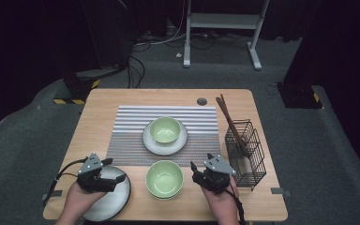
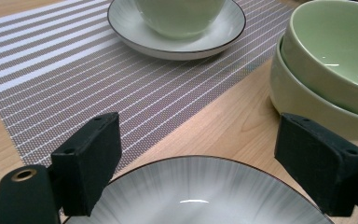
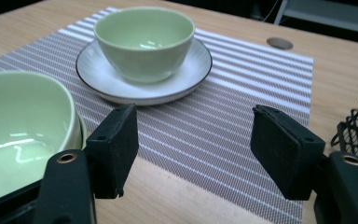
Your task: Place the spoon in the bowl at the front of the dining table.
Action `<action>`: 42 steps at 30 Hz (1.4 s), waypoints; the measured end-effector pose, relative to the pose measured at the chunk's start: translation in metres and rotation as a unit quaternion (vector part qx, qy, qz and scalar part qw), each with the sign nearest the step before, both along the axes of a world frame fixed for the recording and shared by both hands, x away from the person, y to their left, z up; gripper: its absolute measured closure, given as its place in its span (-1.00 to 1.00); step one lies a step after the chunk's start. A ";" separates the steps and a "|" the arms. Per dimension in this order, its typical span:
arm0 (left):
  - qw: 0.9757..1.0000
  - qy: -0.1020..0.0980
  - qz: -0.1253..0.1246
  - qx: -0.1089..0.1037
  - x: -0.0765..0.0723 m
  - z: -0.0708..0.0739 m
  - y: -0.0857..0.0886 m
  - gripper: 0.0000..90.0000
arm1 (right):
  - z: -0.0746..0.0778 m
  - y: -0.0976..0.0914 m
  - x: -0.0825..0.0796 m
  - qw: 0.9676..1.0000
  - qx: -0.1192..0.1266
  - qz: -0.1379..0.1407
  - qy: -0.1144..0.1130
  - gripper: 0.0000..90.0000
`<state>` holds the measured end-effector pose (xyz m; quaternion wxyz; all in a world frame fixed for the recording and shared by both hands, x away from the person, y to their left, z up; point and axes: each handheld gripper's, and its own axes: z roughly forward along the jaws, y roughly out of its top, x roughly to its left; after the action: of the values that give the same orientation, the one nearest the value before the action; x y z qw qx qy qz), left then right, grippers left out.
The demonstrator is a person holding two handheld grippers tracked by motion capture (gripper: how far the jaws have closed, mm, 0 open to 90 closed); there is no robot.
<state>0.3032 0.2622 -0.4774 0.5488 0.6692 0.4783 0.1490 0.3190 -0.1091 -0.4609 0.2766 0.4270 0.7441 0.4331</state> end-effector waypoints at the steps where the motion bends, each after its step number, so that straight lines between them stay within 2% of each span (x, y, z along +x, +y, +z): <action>1: 1.000 0.002 0.000 0.001 0.000 -0.001 0.000 -0.67 | 0.002 0.000 0.000 1.000 0.002 0.001 -0.003 -0.29; 4: 1.000 0.010 0.000 0.007 0.000 -0.003 0.002 -0.67 | 0.008 0.001 0.000 1.000 0.009 0.004 -0.013 -0.27; 8: 1.000 0.009 0.002 0.016 0.001 -0.003 0.004 -0.67 | 0.016 0.005 0.001 0.999 0.021 0.006 -0.027 -0.27; 16: 1.000 0.005 -0.001 0.002 -0.001 0.002 0.001 -0.67 | 0.030 0.017 0.010 0.998 0.012 0.006 -0.057 -0.19; 18: 1.000 0.006 -0.007 0.014 -0.002 0.002 0.001 -0.67 | 0.033 0.019 0.012 0.998 0.010 0.001 -0.059 -0.19; 21: 1.000 0.003 -0.003 0.002 -0.003 0.003 0.000 -0.67 | 0.036 0.019 0.011 0.998 0.014 0.001 -0.066 -0.19; 22: 1.000 0.002 -0.003 0.002 -0.003 0.004 0.001 -0.67 | 0.037 0.019 0.010 0.998 0.012 -0.002 -0.069 -0.19; 24: 1.000 0.003 -0.001 0.002 -0.003 0.004 0.001 -0.67 | 0.040 0.016 0.007 0.997 0.026 -0.002 -0.075 -0.15; 26: 1.000 0.004 -0.003 0.009 -0.004 0.004 0.002 -0.67 | 0.042 0.014 0.003 0.996 0.023 -0.013 -0.090 -0.06; 27: 1.000 0.005 -0.001 0.006 -0.004 0.003 0.001 -0.67 | 0.043 0.012 0.002 0.995 0.026 -0.013 -0.094 -0.04; 29: 1.000 0.006 0.001 0.005 -0.005 0.003 0.001 -0.67 | 0.046 0.010 0.001 0.996 0.038 -0.015 -0.082 -0.05; 36: 1.000 0.008 0.002 0.002 -0.004 0.002 0.002 -0.66 | 0.054 0.005 0.001 0.996 0.041 -0.019 -0.077 -0.06; 42: 1.000 0.007 0.002 -0.002 -0.005 0.003 0.004 -0.66 | 0.061 0.001 -0.002 0.995 0.032 -0.027 -0.093 -0.03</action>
<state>0.2983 0.2663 -0.4739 0.5466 0.6682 0.4836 0.1446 0.3171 -0.1078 -0.3995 0.3428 0.4133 0.6889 0.4870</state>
